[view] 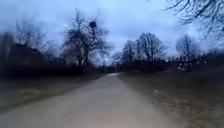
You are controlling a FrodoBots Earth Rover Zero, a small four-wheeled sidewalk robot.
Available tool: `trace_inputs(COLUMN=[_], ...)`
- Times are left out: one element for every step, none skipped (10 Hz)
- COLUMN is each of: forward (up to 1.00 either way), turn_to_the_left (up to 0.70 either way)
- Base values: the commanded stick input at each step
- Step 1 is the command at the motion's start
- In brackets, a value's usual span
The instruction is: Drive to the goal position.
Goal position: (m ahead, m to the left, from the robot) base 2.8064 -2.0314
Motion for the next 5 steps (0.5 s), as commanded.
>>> trace_inputs(forward=[1.00,1.00,1.00,1.00,1.00], turn_to_the_left=[0.04,0.04,0.04,0.04,0.04])
